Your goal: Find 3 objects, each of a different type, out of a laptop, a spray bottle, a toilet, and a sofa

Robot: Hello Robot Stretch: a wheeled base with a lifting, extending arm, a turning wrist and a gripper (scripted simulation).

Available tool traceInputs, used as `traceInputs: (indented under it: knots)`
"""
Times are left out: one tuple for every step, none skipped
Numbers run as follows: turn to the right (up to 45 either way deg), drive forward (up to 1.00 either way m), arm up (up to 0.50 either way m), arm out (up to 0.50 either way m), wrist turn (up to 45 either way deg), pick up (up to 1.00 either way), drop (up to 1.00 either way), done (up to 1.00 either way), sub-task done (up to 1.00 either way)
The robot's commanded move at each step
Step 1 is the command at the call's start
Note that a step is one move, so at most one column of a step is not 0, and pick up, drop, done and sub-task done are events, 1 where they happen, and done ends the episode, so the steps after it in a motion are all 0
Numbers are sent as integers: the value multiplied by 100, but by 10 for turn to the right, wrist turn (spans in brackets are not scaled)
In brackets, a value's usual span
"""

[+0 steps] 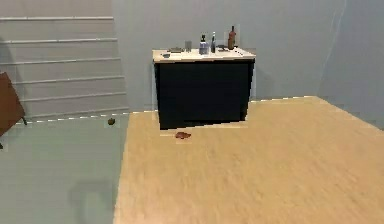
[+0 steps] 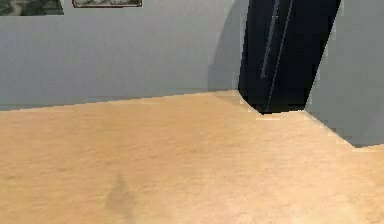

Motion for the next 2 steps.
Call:
traceInputs:
  knots:
    - [0, 100, 0, 0, 0, 0, 0, 0, 0]
    - [-30, 0, 0, 0, 0, 0, 0, 0, 0]
